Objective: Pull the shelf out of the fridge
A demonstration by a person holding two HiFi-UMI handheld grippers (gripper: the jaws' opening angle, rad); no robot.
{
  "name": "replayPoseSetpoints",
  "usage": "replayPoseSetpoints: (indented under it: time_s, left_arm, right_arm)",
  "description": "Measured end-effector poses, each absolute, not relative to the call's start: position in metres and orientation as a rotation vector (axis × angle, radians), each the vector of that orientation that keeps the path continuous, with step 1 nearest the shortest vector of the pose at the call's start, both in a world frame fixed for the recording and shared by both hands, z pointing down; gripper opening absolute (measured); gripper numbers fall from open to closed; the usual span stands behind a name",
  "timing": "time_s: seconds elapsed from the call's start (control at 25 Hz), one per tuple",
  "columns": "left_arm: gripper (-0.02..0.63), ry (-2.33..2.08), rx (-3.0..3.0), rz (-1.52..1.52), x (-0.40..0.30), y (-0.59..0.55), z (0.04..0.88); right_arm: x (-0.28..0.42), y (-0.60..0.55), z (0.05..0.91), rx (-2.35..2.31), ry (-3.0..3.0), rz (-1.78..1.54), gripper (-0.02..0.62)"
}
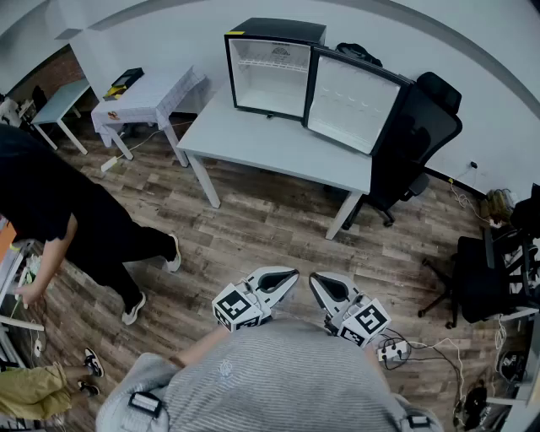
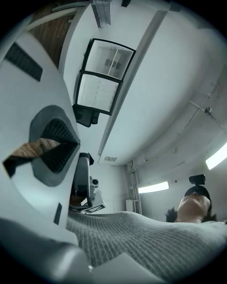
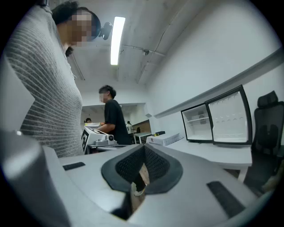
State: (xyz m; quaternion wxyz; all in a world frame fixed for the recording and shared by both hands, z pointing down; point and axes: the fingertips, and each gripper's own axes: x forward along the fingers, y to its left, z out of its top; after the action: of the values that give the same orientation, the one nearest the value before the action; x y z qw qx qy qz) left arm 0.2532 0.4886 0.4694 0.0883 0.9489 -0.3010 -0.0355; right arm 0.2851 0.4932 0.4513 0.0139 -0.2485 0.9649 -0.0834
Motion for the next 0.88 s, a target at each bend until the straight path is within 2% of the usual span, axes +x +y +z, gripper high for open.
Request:
replayPoseSetpoints:
  time_s: [0.88]
  left_arm:
    - [0.011,-0.902,2.815,-0.1,0.2552,0.48,0.471]
  right_arm:
    - [0.2804,0.4904,0.4511,-0.698,3.019,-0.262,0.014]
